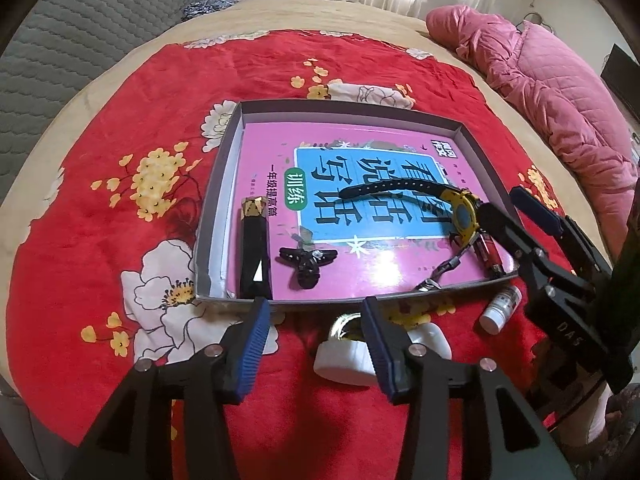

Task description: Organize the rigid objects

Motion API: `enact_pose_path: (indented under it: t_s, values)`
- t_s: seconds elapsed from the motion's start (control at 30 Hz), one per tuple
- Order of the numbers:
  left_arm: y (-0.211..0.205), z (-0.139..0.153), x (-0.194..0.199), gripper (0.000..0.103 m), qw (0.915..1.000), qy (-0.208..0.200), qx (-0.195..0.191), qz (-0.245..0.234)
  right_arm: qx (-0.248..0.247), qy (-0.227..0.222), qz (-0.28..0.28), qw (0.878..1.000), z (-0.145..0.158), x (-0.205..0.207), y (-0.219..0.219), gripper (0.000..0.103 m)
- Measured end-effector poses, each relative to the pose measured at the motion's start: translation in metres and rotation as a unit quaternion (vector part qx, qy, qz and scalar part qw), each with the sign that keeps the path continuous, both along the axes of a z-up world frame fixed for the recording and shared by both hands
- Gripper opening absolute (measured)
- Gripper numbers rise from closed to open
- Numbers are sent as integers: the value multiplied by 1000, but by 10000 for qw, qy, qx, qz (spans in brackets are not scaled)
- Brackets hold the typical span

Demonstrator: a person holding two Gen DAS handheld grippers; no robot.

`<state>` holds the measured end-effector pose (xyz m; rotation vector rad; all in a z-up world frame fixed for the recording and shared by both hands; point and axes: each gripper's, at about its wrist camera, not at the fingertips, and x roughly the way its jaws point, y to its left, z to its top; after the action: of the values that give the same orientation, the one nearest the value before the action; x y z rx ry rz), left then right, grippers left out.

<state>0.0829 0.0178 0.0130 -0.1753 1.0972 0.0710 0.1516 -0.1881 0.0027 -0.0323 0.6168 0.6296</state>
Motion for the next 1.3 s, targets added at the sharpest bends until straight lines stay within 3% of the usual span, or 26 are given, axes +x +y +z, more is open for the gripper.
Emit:
enact_pose_path:
  t_s: [0.27,1.13,1.3]
  values:
    - [-8,7,-3,47,9998,-76,97,-128,387,-37,-160,9991,10,-9,-21,76]
    - [-8,27,-17,50,9988,-420,-18,-250,189,-335,-872,9954,20,-55,-44,77]
    - [-9,28,-22,57,9985,-473,71,-261,121,-370,-859,9955,24,-61,-43,77]
